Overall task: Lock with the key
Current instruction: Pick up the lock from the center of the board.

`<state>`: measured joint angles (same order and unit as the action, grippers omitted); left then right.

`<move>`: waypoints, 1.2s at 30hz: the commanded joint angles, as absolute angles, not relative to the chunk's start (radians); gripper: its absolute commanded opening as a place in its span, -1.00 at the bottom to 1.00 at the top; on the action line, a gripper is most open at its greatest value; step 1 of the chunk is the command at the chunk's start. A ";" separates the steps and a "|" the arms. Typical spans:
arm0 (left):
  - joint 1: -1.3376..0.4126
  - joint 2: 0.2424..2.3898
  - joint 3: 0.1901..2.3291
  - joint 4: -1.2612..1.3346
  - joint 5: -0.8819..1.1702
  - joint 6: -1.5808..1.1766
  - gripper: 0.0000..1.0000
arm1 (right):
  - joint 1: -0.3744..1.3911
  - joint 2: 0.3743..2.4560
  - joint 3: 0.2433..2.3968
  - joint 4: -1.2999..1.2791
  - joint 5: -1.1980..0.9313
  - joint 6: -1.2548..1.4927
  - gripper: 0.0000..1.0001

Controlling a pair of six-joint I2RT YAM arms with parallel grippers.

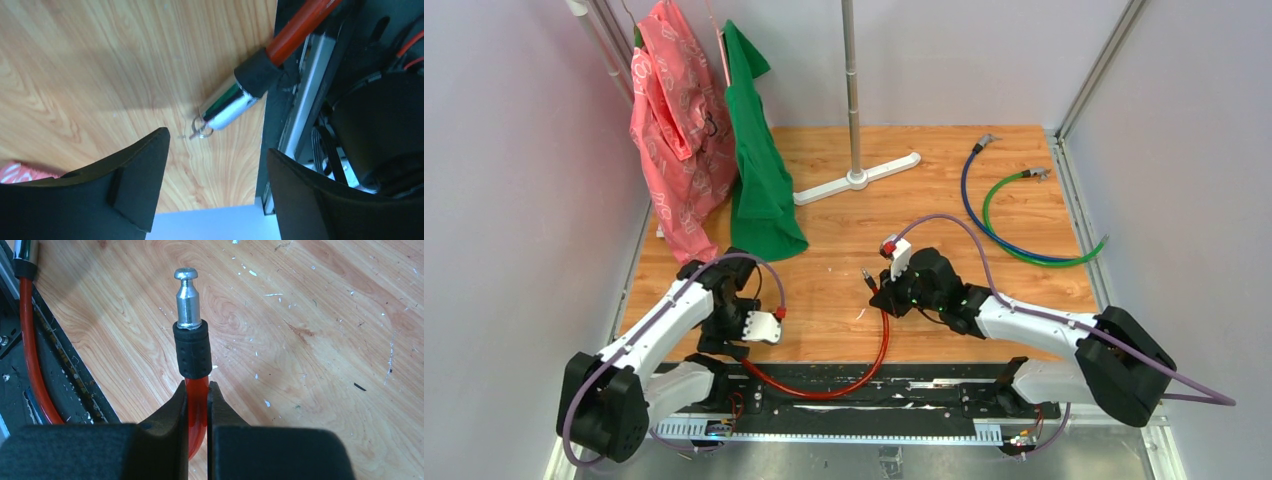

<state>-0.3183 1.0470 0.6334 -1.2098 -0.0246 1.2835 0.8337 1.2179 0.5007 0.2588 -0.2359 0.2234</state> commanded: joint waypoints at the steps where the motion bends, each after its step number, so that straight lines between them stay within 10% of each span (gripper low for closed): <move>1: -0.358 1.083 0.574 -1.093 0.033 1.354 0.50 | 0.851 1.201 0.532 0.229 -0.228 0.199 -1.00; 11: -0.391 1.098 0.476 -0.982 0.003 1.389 0.38 | 0.851 1.213 0.565 0.201 -0.223 0.176 -1.00; 22: -0.405 1.120 0.529 -0.824 0.089 1.264 -0.54 | 0.851 1.185 0.612 0.112 -0.178 0.203 -1.00; 36: -0.607 1.465 0.866 -0.693 -0.007 1.028 -0.45 | 0.807 1.255 0.708 -0.286 -0.168 0.458 -1.00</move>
<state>-0.5709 1.3197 0.7483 -0.7784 -0.0154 1.1694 0.8322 1.2659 0.7330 -0.1944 -0.1692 0.3737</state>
